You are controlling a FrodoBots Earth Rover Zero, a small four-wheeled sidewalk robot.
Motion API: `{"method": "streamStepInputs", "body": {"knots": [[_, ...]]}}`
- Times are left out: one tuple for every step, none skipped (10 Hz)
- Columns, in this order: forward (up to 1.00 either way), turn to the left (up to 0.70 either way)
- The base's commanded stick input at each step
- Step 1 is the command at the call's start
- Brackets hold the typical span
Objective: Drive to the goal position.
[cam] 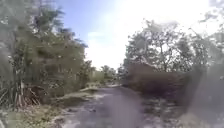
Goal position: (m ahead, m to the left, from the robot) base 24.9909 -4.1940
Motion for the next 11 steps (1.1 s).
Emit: {"method": "streamStepInputs", "body": {"knots": [[0.7,0.0],[0.7,0.0],[0.7,0.0],[0.7,0.0],[0.7,0.0],[0.7,0.0],[0.7,0.0],[0.7,0.0],[0.7,0.0],[0.7,0.0],[0.7,0.0]]}}
